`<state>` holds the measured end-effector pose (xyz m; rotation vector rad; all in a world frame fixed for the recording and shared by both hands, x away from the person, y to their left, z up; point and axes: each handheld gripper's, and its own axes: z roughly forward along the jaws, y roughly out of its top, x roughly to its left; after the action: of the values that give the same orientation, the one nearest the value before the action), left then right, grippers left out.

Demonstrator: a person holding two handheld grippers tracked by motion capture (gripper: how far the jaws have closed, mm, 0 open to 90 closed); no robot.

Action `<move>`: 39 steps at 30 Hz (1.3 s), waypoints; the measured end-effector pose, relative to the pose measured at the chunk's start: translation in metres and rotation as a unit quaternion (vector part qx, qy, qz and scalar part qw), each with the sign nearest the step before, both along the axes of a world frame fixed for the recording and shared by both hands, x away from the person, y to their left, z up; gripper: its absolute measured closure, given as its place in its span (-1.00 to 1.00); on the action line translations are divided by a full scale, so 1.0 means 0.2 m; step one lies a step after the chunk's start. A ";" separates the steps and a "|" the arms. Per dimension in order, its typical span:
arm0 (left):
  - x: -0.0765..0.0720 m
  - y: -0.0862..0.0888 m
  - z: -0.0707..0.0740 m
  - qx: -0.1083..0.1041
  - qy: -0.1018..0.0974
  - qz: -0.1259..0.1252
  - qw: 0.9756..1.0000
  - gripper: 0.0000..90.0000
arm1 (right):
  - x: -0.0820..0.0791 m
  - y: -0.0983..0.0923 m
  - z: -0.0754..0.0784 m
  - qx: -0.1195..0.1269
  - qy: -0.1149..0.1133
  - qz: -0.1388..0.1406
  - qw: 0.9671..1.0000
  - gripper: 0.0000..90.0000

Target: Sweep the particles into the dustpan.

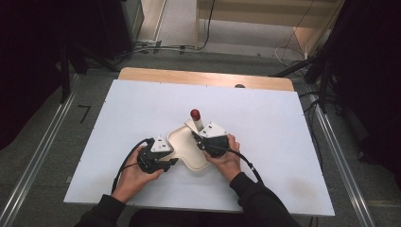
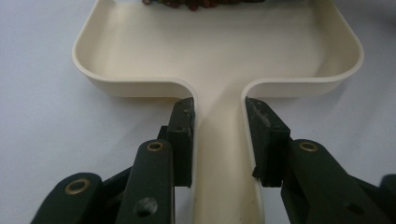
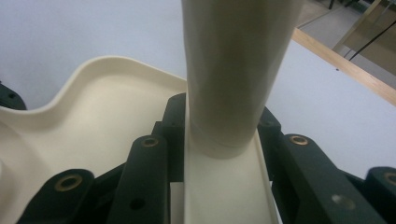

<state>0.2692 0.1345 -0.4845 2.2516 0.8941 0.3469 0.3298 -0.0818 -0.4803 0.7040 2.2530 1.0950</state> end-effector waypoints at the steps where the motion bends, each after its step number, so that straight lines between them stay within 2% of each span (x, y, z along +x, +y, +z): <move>1: 0.00 0.00 0.00 0.000 0.000 0.000 1.000 0.49 | -0.01 0.01 0.00 0.000 0.000 0.002 1.000 0.43; 12: 0.00 0.00 0.00 0.003 -0.005 0.000 1.000 0.49 | -0.08 0.13 0.03 0.017 -0.009 0.029 0.999 0.43; 17: -0.01 0.00 -0.01 -0.001 -0.005 0.002 1.000 0.49 | -0.09 0.14 0.04 0.020 -0.012 0.032 0.999 0.43; 21: -0.01 0.00 -0.01 -0.002 -0.007 0.002 1.000 0.49 | -0.07 0.10 0.08 0.029 -0.015 0.018 0.999 0.43; 25: -0.01 0.00 -0.01 -0.002 -0.007 0.002 1.000 0.49 | -0.02 0.01 0.11 0.033 -0.023 -0.003 0.999 0.43; 31: -0.01 0.00 -0.02 0.001 -0.006 0.001 1.000 0.49 | 0.05 -0.10 0.09 0.028 -0.020 -0.040 0.999 0.43; 35: -0.01 0.00 -0.02 0.002 -0.005 0.001 1.000 0.49 | 0.05 -0.09 0.06 0.003 -0.020 -0.050 0.999 0.43; 37: -0.01 0.00 -0.02 0.002 -0.005 0.001 1.000 0.49 | 0.05 -0.06 0.03 -0.006 -0.017 -0.044 0.999 0.43; 39: -0.01 0.00 -0.01 0.002 -0.005 0.001 1.000 0.49 | 0.03 -0.03 0.02 -0.005 -0.012 -0.037 0.999 0.43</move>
<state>0.2676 0.1349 -0.4874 2.2506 0.8904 0.3600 0.3358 -0.0876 -0.4773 0.7595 2.1931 1.0523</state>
